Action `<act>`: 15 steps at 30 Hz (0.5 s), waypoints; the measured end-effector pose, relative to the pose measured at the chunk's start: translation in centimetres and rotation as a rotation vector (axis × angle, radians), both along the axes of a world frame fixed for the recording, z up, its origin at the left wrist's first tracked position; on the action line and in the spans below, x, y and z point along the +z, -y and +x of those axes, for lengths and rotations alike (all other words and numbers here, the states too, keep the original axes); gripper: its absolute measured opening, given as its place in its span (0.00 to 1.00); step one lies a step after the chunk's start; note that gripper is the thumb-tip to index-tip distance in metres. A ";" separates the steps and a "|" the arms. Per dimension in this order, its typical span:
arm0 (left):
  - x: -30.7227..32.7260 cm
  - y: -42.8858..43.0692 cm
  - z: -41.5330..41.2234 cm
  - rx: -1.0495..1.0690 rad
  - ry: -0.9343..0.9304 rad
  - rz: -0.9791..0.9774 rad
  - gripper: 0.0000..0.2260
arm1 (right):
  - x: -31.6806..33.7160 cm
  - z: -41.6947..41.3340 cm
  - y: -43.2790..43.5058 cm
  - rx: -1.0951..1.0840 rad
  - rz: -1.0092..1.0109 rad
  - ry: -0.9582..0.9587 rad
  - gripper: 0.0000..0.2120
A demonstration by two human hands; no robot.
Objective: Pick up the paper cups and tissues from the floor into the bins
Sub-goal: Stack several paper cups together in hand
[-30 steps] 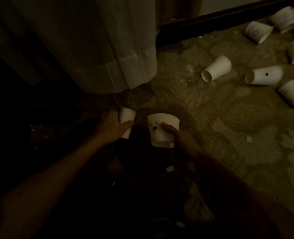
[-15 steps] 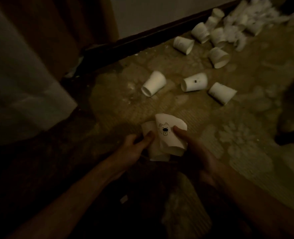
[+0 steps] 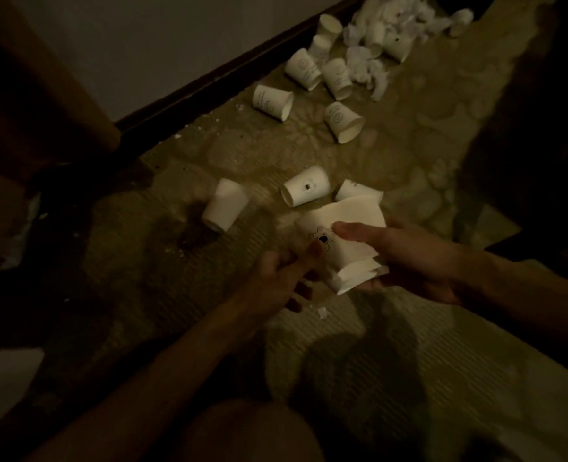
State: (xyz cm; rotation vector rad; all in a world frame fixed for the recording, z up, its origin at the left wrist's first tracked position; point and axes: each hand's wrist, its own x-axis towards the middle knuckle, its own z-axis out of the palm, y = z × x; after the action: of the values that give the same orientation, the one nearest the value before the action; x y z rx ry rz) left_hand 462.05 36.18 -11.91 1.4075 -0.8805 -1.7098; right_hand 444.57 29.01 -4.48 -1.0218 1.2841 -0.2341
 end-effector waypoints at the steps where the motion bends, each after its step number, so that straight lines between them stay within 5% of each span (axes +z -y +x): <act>1: 0.7 0.9 -0.7 -0.038 -0.010 0.015 0.26 | 0.4 -0.7 0.0 -0.037 -0.001 -0.005 0.19; 7: 3.1 7.0 -4.1 -0.191 -0.004 0.080 0.26 | 1.4 -4.7 2.6 -0.254 -0.035 0.029 0.12; 12: 1.7 8.6 -4.9 -0.209 0.022 0.237 0.17 | -2.7 -5.5 3.0 -0.396 0.078 0.092 0.25; 15: 0.1 9.4 -4.0 -0.182 0.111 0.287 0.14 | -5.6 -4.0 4.0 -0.407 0.054 0.095 0.24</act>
State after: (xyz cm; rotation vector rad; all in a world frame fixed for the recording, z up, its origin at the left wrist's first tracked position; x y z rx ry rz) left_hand 458.04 26.80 -11.81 1.6674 -0.8707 -1.9719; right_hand 440.59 24.97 -10.10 -0.6872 1.3952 -0.5489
